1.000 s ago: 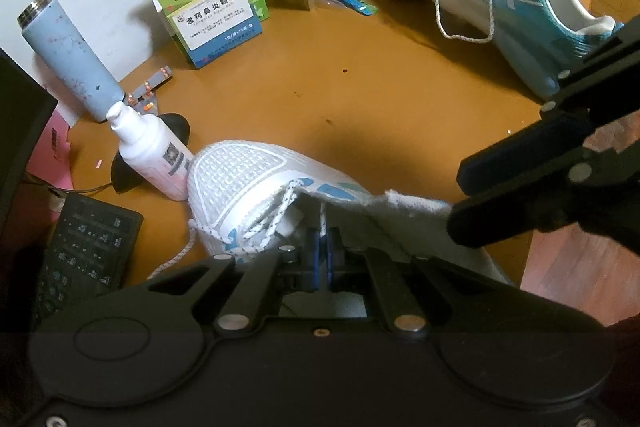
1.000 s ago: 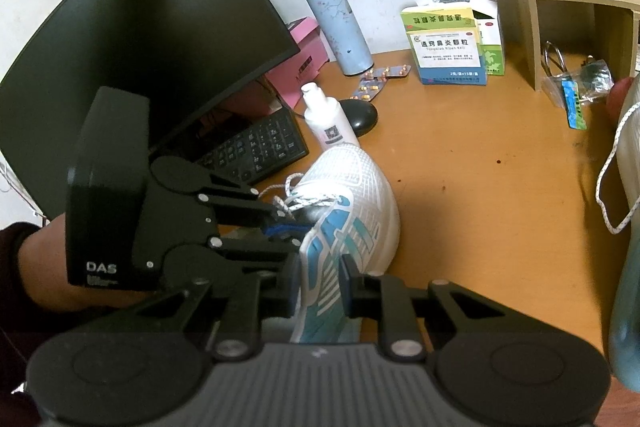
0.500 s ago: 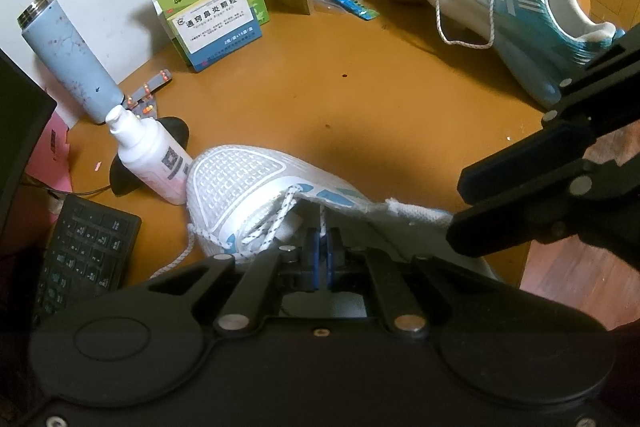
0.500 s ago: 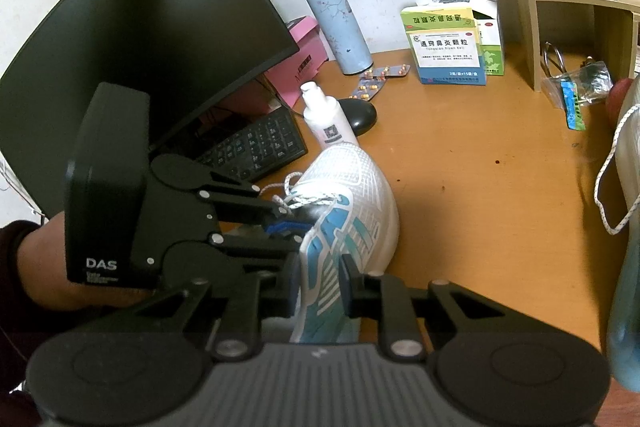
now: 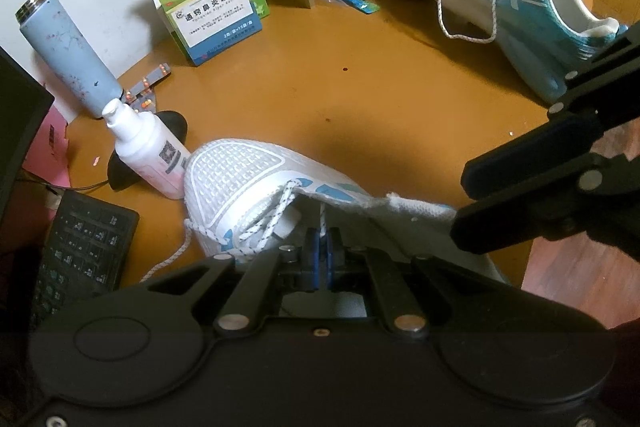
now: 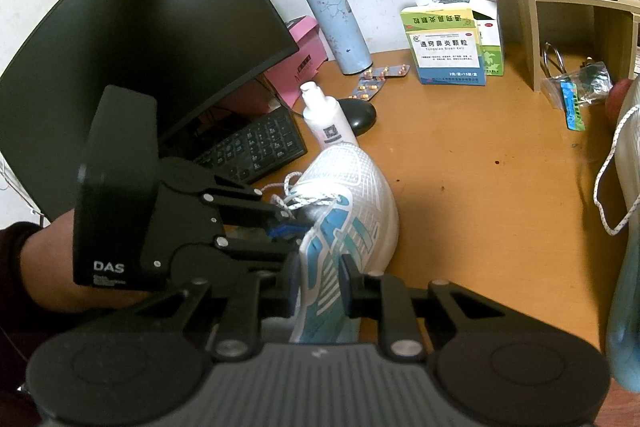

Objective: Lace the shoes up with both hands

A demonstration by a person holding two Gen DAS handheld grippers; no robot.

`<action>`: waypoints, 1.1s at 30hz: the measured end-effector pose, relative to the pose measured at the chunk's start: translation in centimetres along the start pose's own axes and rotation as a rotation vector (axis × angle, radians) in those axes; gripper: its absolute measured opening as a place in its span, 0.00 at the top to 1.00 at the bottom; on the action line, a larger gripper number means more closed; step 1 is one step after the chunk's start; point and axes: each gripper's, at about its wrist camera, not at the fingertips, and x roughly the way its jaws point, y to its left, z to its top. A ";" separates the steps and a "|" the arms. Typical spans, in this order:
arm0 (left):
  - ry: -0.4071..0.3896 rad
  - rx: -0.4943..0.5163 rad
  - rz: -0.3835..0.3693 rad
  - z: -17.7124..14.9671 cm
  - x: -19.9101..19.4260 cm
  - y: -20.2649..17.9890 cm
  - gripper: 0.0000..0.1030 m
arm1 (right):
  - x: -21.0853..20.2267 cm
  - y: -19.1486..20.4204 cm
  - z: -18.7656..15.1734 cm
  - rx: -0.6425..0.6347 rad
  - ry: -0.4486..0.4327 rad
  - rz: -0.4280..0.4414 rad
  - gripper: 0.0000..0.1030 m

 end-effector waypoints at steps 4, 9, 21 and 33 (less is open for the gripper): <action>-0.013 -0.004 -0.007 0.1 -0.2 0.0 0.99 | 0.0 -0.1 0.0 0.000 0.001 0.000 0.80; -0.027 -0.007 -0.005 0.2 -0.3 0.0 0.99 | 0.0 -0.1 0.0 -0.002 0.002 -0.002 0.79; -0.108 -0.024 -0.024 -0.1 -0.9 0.4 0.99 | -0.7 -0.6 0.8 0.053 -0.039 0.013 0.79; -0.150 0.029 -0.019 -0.5 -0.4 0.2 0.99 | 3.6 -4.1 2.3 0.305 -0.006 0.052 0.80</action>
